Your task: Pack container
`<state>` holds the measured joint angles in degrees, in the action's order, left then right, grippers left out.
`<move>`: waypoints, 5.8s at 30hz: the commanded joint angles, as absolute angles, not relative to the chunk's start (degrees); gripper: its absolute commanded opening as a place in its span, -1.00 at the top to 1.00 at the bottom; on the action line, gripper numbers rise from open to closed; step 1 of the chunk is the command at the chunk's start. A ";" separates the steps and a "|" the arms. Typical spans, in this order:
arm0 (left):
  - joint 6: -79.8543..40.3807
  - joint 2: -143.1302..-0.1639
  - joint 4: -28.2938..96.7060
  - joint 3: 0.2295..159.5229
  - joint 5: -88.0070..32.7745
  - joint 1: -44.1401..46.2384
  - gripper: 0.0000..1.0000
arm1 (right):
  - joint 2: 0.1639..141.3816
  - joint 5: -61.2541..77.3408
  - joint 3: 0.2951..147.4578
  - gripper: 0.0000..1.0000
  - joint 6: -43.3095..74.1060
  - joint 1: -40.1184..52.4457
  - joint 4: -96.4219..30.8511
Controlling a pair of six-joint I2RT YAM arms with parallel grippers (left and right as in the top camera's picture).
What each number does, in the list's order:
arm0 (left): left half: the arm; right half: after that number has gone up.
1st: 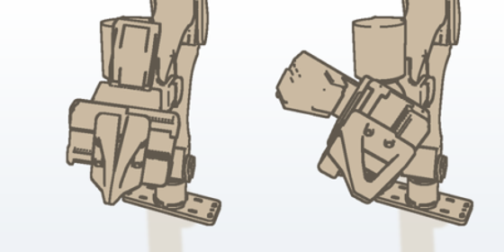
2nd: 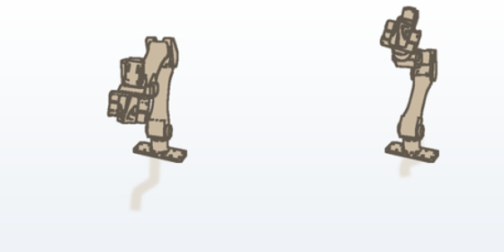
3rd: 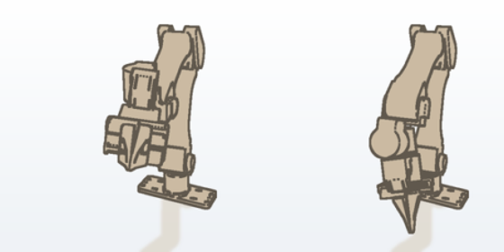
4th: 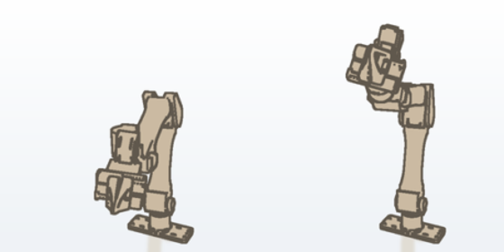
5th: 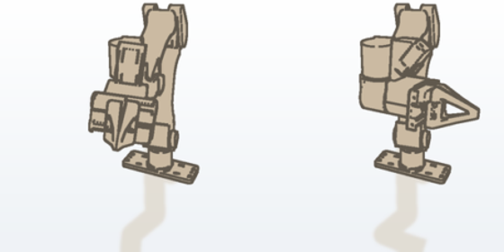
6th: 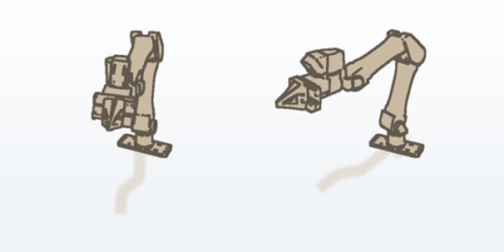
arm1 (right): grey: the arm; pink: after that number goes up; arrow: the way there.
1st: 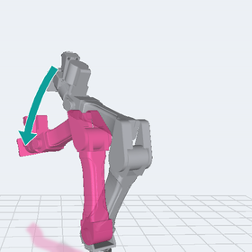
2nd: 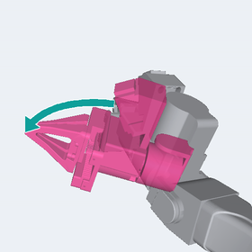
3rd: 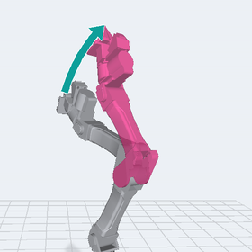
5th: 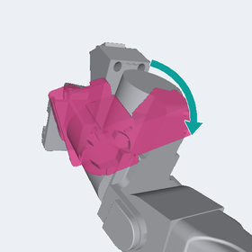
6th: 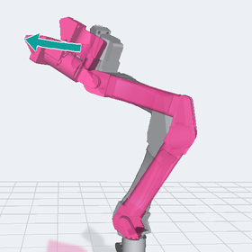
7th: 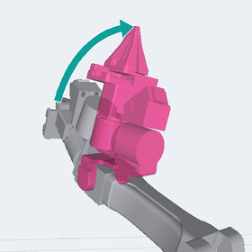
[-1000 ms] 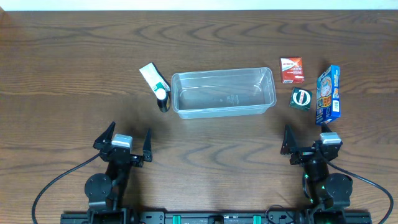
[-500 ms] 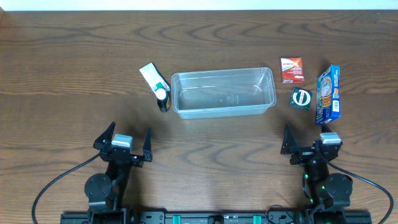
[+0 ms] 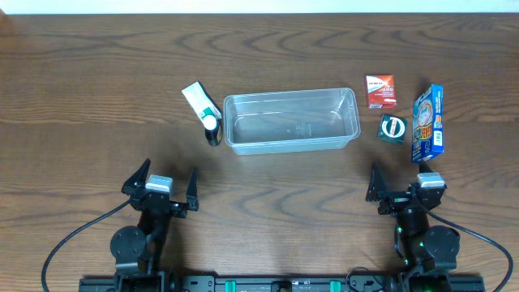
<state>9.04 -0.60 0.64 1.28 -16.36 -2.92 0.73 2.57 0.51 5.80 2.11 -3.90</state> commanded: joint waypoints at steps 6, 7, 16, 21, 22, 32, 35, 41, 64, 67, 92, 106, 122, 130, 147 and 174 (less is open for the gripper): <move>9.39 -0.60 2.55 0.23 -17.10 -3.20 -0.96 | 0.38 1.91 0.30 -0.98 5.06 2.00 -4.08; 9.39 -0.60 2.55 0.23 -17.10 -3.20 -0.96 | 0.38 1.91 0.30 -0.99 5.06 2.00 -4.08; 9.39 -0.60 2.55 0.23 -17.10 -3.20 -0.96 | 0.38 1.91 0.30 -0.99 5.06 2.00 -4.08; 9.39 -0.60 2.55 0.23 -17.10 -3.20 -0.96 | 0.38 1.91 0.30 -0.99 5.06 2.00 -4.10; 9.39 -0.60 2.55 0.23 -17.10 -3.20 -0.96 | 0.38 1.91 0.30 -0.99 5.06 2.00 -4.08; 9.39 -0.60 2.55 0.23 -17.10 -3.20 -0.96 | 0.40 11.35 2.04 -0.99 5.52 2.00 0.36; 9.39 -0.60 2.55 0.23 -17.10 -3.20 -0.96 | 1.19 9.80 7.55 -0.98 5.74 2.00 -4.58; 9.39 -0.60 2.55 0.23 -17.10 -3.20 -0.96 | 13.43 3.03 27.29 -0.98 5.02 1.83 -13.96; 9.39 -0.60 2.55 0.23 -17.10 -3.20 -0.96 | 59.42 -13.34 65.58 -0.99 3.95 1.06 -49.39; 9.39 -0.60 2.55 0.23 -17.10 -3.20 -0.96 | 59.92 -17.21 65.58 -0.98 7.14 -1.91 -50.46; 9.39 -0.60 2.55 0.23 -17.10 -3.20 -0.96 | 80.88 1.43 65.58 -0.28 -4.67 -18.57 -40.49; 9.39 -0.60 2.55 0.23 -17.10 -3.20 -0.96 | 91.15 2.24 65.58 -0.37 -7.38 -18.79 -34.02; 9.39 -0.60 2.55 0.23 -17.10 -3.20 -0.96 | 96.29 6.17 65.56 0.05 -6.63 -18.79 -32.56; 9.39 -0.60 2.55 0.23 -17.10 -3.20 -0.96 | 97.82 5.34 65.58 0.28 -6.24 -18.81 -32.14; 9.39 -0.60 2.55 0.23 -17.10 -3.20 -0.96 | 89.03 5.65 66.78 0.63 -2.83 -17.76 -32.67; 9.39 -0.60 2.55 0.23 -17.10 -3.20 -0.96 | 78.43 5.58 73.06 0.89 -32.51 27.03 -29.82</move>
